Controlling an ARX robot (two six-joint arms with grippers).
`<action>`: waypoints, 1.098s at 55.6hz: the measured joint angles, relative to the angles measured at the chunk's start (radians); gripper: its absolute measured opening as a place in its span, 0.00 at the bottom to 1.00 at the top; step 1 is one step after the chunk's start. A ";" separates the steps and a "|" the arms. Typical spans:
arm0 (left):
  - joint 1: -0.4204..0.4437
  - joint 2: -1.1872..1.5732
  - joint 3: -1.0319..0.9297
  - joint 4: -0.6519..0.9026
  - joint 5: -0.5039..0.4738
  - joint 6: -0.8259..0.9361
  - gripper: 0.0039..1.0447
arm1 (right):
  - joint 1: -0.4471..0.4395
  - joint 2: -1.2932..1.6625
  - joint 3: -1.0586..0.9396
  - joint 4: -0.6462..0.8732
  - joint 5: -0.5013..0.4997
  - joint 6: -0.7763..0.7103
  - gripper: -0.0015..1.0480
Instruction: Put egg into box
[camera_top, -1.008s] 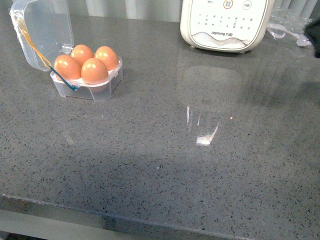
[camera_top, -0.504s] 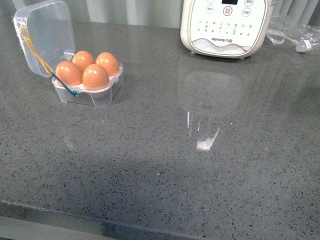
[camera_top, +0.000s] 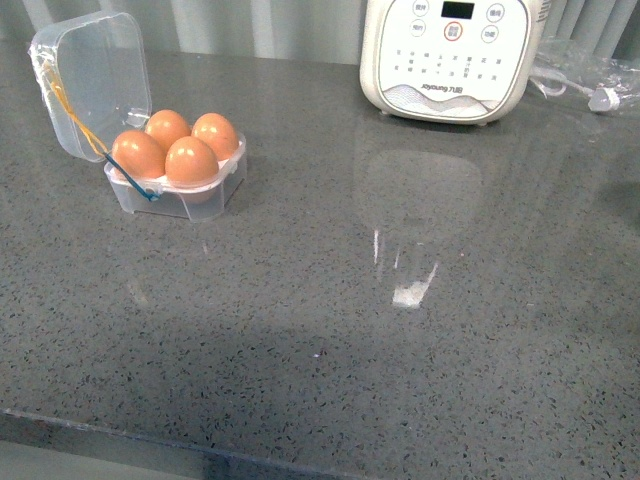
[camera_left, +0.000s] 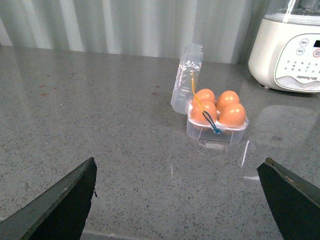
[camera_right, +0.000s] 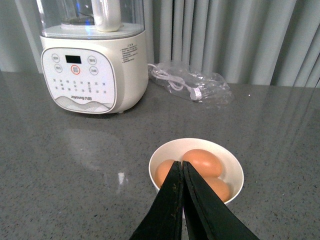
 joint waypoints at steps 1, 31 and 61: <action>0.000 0.000 0.000 0.000 0.000 0.000 0.94 | 0.002 -0.005 -0.004 -0.002 0.001 0.000 0.03; 0.000 0.000 0.000 0.000 0.000 0.000 0.94 | 0.102 -0.269 -0.114 -0.154 0.100 0.000 0.03; 0.000 0.000 0.000 0.000 0.000 0.000 0.94 | 0.102 -0.542 -0.162 -0.365 0.100 0.000 0.03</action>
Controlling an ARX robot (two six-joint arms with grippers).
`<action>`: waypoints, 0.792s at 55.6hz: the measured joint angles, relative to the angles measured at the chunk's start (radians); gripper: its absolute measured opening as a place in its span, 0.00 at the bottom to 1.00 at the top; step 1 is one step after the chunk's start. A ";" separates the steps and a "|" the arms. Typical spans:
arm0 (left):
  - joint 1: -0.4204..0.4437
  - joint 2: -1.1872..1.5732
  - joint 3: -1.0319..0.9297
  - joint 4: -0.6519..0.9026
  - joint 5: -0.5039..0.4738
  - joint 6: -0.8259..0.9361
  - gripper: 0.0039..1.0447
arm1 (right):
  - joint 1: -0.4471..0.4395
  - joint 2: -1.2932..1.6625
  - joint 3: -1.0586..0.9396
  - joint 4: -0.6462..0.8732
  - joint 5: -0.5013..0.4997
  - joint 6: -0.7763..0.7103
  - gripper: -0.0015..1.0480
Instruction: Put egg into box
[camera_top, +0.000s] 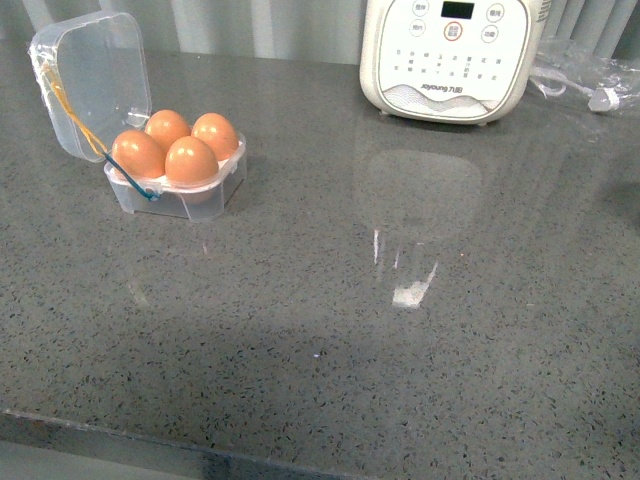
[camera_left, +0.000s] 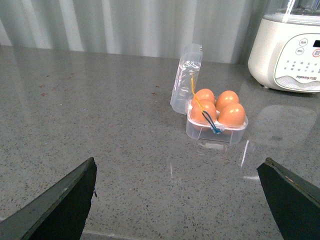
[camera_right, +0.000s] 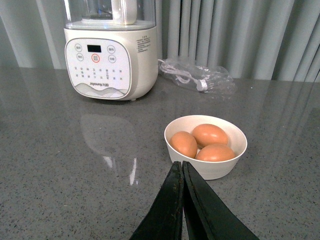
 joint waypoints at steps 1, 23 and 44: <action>0.000 0.000 0.000 0.000 0.000 0.000 0.94 | 0.000 -0.013 0.000 -0.011 0.000 0.000 0.03; 0.000 0.000 0.000 0.000 0.000 0.000 0.94 | 0.000 -0.142 0.000 -0.140 0.000 0.000 0.03; 0.000 0.000 0.000 0.000 0.000 0.000 0.94 | 0.000 -0.319 0.001 -0.325 0.000 0.000 0.05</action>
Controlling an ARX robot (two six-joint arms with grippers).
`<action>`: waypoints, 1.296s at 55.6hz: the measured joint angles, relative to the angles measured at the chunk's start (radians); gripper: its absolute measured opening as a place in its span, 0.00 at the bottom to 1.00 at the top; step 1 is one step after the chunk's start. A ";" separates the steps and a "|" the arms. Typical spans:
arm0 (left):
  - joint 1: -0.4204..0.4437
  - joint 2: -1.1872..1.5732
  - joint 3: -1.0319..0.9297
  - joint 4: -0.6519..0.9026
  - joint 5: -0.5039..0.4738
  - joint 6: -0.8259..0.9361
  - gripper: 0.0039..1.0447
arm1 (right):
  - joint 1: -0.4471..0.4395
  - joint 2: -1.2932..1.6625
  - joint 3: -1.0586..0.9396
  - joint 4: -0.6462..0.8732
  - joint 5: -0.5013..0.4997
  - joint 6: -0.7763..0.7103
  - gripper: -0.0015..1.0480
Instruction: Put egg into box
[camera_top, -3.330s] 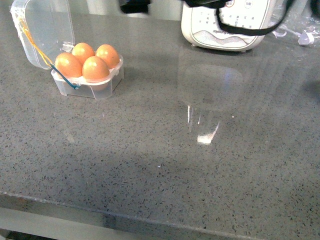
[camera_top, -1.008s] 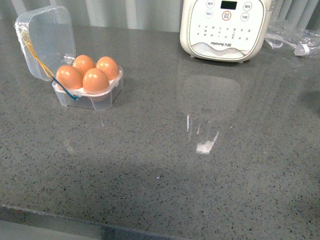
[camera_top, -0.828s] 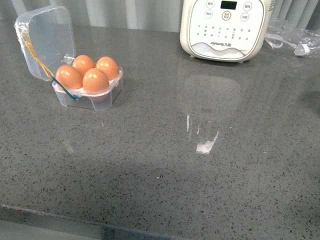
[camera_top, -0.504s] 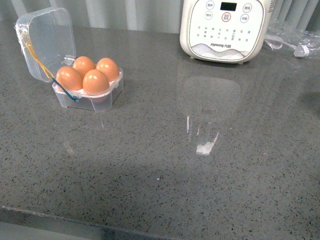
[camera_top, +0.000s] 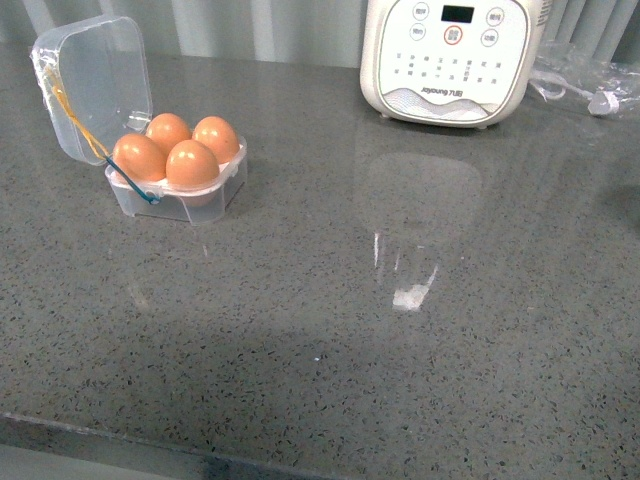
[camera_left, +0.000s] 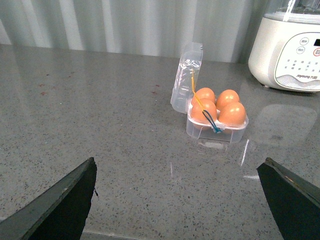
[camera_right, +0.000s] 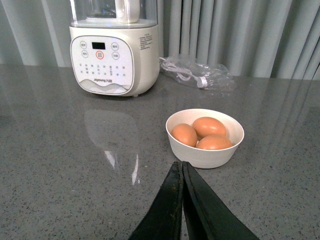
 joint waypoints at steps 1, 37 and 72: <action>0.000 0.000 0.000 0.000 0.000 0.000 0.94 | 0.000 0.000 0.000 0.000 0.000 0.000 0.10; 0.000 0.000 0.000 0.000 0.000 0.000 0.94 | 0.000 0.000 0.000 0.000 0.000 0.001 0.93; -0.089 0.236 0.144 -0.377 -0.278 -0.163 0.94 | 0.000 0.000 0.000 0.000 0.000 0.001 0.93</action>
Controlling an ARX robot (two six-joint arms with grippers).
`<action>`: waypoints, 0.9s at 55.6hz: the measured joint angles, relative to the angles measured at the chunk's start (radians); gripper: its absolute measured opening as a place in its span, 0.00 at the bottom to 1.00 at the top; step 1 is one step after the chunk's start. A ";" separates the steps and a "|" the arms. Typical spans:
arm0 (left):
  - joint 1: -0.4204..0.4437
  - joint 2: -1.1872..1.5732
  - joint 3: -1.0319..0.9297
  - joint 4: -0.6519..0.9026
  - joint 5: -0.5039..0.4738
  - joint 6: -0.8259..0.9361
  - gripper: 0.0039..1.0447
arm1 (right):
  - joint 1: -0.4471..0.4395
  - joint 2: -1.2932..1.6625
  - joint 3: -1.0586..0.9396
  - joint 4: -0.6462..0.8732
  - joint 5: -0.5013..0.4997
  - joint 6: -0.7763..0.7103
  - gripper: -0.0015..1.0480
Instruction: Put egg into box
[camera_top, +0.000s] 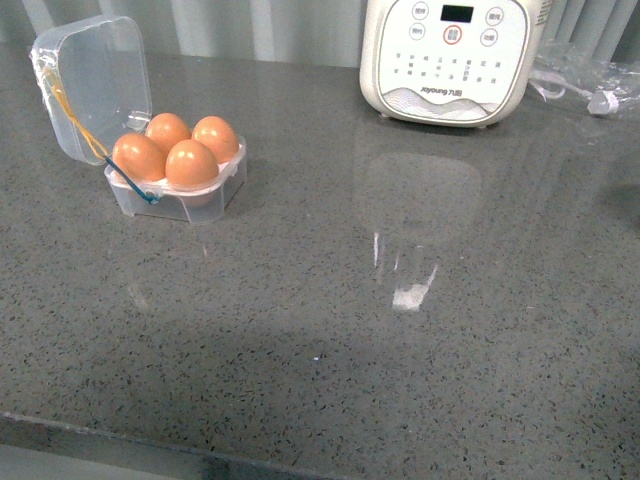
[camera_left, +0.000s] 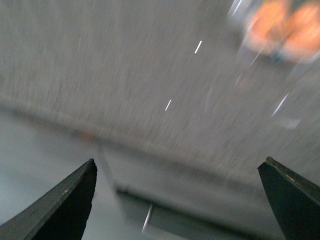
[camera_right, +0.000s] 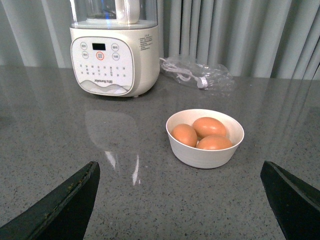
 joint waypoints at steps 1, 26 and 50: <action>-0.004 0.018 0.007 -0.024 -0.010 -0.006 0.94 | 0.000 0.000 0.000 0.000 0.000 0.000 0.93; -0.100 0.258 0.107 0.092 -0.030 -0.143 0.94 | 0.000 0.000 0.000 0.000 0.000 0.000 0.93; 0.296 0.862 0.370 0.612 0.382 0.002 0.94 | 0.000 0.000 0.000 0.000 0.000 0.000 0.93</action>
